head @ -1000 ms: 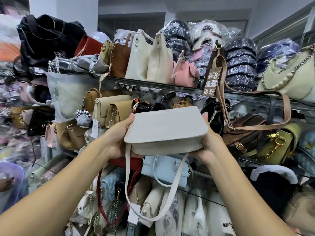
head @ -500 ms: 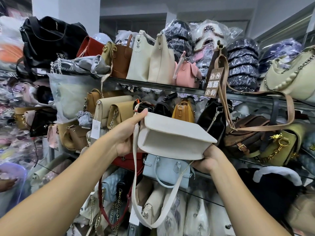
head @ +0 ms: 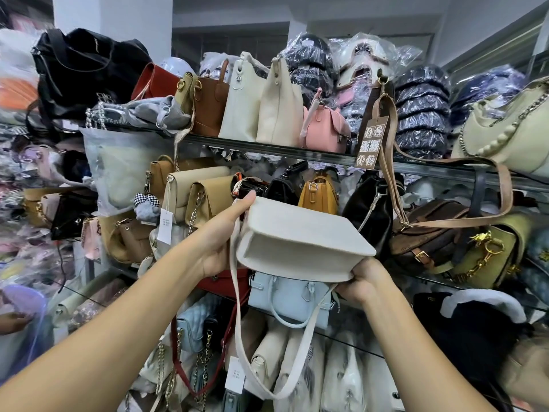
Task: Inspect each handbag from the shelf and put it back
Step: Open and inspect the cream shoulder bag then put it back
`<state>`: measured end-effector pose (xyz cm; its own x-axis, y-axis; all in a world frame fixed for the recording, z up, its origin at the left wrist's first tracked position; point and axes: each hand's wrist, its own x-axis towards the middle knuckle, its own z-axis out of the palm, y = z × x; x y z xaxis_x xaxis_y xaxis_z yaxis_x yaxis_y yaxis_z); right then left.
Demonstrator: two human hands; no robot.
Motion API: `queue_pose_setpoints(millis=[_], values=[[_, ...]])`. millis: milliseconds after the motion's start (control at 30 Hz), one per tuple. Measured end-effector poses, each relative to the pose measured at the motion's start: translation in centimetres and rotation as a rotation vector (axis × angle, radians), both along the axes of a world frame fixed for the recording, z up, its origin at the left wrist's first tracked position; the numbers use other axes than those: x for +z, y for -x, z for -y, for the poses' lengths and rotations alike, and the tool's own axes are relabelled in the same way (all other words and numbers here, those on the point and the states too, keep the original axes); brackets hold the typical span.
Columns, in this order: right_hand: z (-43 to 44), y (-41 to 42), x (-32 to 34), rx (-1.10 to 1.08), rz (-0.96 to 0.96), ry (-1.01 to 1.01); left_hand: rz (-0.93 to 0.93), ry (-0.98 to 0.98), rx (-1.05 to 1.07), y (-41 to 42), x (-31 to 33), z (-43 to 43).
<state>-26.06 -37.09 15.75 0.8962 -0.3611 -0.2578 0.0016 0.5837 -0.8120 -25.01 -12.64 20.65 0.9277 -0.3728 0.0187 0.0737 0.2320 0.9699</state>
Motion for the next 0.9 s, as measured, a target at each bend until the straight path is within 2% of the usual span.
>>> queue_pose_setpoints(millis=[100, 233, 333, 433, 533, 667, 800, 900], values=[[-0.6, 0.5, 0.9, -0.064, 0.199, 0.052, 0.009, -0.092, 0.088, -0.8, -1.2, -0.2], [-2.3, 1.6, 1.7, -0.253, 0.347, 0.384, 0.109, -0.355, 0.298, -1.6, -2.2, 0.0], [-2.9, 1.3, 1.5, -0.418, 0.451, 0.506, 0.175, -0.432, 0.298, -0.6, -1.8, 0.9], [-3.7, 1.2, 1.4, -0.521, 0.513, 0.66, 0.186, -0.385, 0.127, 0.6, -1.4, 2.5], [-5.4, 2.2, 1.7, -0.563, 0.599, 0.803, 0.159, -0.222, -0.003, 0.6, -1.3, 4.0], [-7.2, 3.5, 1.8, -0.5, 0.769, 0.9, 0.107, -0.085, -0.04, 0.4, -1.4, 4.8], [-7.5, 3.8, 2.3, -0.441, 0.822, 0.899, 0.172, 0.006, -0.048, 2.1, -0.5, 4.7], [-7.8, 4.3, 2.8, -0.352, 0.832, 0.849, 0.166, 0.156, 0.015, 0.7, -0.4, 4.5]])
